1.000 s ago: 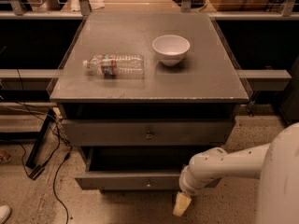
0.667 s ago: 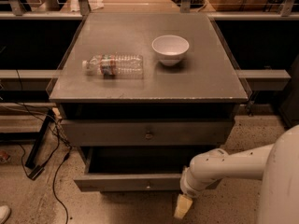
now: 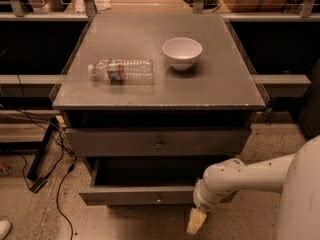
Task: Open middle drawer
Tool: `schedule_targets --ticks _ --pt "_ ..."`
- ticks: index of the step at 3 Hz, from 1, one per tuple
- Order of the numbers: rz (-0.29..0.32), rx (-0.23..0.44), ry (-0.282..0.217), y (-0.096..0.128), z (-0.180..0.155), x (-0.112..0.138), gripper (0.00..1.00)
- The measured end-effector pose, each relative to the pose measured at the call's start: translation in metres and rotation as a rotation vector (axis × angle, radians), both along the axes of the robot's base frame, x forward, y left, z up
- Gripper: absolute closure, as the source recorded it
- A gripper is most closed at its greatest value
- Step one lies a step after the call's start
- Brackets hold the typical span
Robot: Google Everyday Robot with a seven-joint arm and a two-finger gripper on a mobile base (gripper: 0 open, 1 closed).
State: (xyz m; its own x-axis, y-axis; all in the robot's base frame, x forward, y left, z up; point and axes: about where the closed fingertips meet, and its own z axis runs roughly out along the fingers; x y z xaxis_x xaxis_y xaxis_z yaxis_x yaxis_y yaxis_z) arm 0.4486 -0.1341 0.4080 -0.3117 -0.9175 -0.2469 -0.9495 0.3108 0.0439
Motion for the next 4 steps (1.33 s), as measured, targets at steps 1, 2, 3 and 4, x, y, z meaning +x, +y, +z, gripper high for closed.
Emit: schedule_targets --ticks 1,2,3,4 --pt "-0.002 0.006 0.009 0.0 0.006 -0.007 0.0" --pt "-0.03 0.005 0.025 -0.012 0.018 -0.029 0.0" --pt "-0.03 0.005 0.025 -0.012 0.021 -0.027 0.0" --pt "-0.029 0.005 0.026 -0.012 0.022 -0.026 0.0"
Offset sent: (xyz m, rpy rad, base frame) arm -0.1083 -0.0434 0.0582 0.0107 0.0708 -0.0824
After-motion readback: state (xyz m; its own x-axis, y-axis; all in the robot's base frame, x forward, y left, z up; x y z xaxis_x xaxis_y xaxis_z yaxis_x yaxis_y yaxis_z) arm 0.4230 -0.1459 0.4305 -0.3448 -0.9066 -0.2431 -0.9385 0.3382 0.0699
